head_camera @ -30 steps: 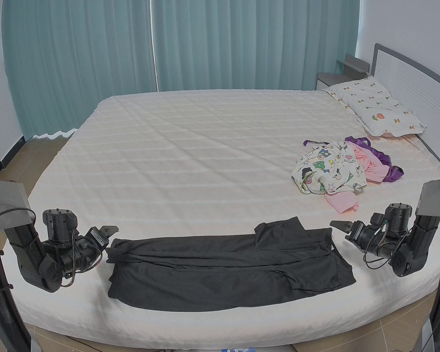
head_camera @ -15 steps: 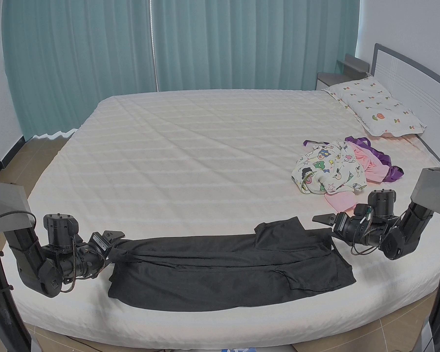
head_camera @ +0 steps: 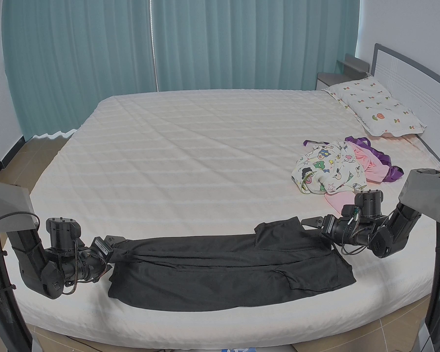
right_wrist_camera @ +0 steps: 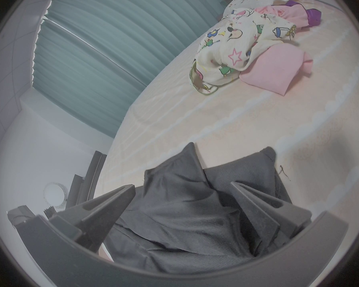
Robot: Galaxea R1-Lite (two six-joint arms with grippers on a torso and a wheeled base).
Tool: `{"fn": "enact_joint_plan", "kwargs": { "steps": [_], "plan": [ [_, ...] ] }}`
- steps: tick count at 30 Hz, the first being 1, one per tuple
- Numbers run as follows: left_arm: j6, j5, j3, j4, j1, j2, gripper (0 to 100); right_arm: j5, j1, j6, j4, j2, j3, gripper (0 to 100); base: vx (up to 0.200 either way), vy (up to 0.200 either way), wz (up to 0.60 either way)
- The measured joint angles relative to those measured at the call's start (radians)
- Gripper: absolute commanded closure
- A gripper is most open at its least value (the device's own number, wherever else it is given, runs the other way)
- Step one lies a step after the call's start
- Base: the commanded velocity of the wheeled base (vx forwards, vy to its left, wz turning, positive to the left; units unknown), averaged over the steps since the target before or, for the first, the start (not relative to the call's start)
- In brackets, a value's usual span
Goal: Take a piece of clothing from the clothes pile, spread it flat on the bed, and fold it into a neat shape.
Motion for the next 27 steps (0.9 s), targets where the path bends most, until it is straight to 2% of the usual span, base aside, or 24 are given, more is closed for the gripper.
{"fn": "enact_joint_plan", "kwargs": {
  "steps": [5,6,18,27],
  "plan": [
    [-0.016,-0.001,-0.002,0.0,0.0,0.003,0,-0.004,0.009,-0.031,0.008,0.018,-0.004,0,0.0,0.0,0.0],
    [-0.018,-0.001,-0.003,0.0,0.0,0.003,0,-0.006,0.01,-0.032,0.008,0.02,-0.004,100,0.0,0.0,0.0],
    [-0.023,-0.001,-0.008,0.0,0.002,0.009,0,-0.008,0.001,-0.039,-0.015,0.009,0.053,100,0.0,0.0,0.0],
    [-0.022,-0.004,-0.006,0.0,0.003,0.012,0,-0.005,-0.005,-0.082,-0.191,-0.029,0.224,100,0.0,0.0,0.0]
  ]
}}
